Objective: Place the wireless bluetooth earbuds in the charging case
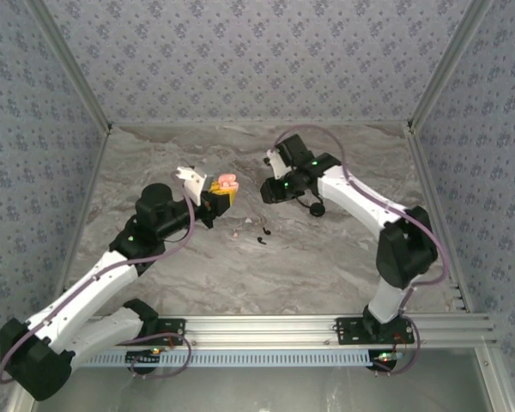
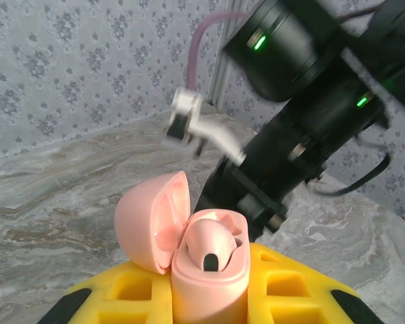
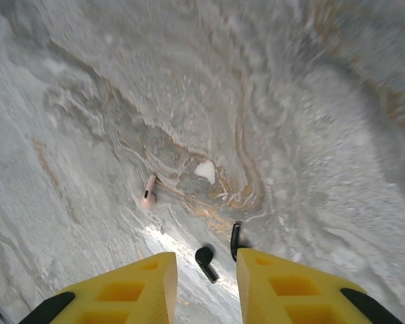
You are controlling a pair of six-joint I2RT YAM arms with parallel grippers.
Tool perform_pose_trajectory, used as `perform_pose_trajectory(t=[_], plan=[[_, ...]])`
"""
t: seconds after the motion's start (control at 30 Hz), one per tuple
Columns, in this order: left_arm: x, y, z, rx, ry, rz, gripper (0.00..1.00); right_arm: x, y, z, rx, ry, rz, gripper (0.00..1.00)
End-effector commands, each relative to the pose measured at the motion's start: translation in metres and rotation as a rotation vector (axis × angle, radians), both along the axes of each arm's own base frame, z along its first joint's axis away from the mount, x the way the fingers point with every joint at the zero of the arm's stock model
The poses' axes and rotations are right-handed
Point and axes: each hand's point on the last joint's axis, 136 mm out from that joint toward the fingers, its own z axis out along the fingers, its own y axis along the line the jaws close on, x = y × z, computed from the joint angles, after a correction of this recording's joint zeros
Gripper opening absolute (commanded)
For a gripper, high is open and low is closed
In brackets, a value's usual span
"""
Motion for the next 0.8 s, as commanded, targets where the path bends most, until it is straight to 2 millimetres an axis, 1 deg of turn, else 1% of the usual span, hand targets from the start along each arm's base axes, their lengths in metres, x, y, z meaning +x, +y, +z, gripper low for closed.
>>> perform_pose_trajectory(t=[0.0, 0.13, 0.27, 0.53, 0.77], plan=[[-0.006, 0.014, 0.007, 0.014, -0.025, 0.042, 0.07, -0.006, 0.023, -0.014, 0.024, 0.077, 0.026, 0.31], [-0.011, 0.021, 0.007, 0.019, -0.028, 0.061, 0.06, -0.011, 0.041, -0.038, 0.017, 0.150, 0.047, 0.32], [-0.014, 0.025, 0.008, 0.017, -0.028, 0.068, 0.06, -0.017, 0.058, -0.056, 0.004, 0.199, 0.061, 0.32], [-0.016, 0.028, 0.010, 0.008, -0.036, 0.076, 0.07, -0.025, 0.080, -0.079, -0.035, 0.268, 0.062, 0.32], [-0.016, 0.028, 0.008, 0.004, -0.037, 0.078, 0.06, -0.031, 0.092, -0.096, -0.082, 0.309, 0.072, 0.33]])
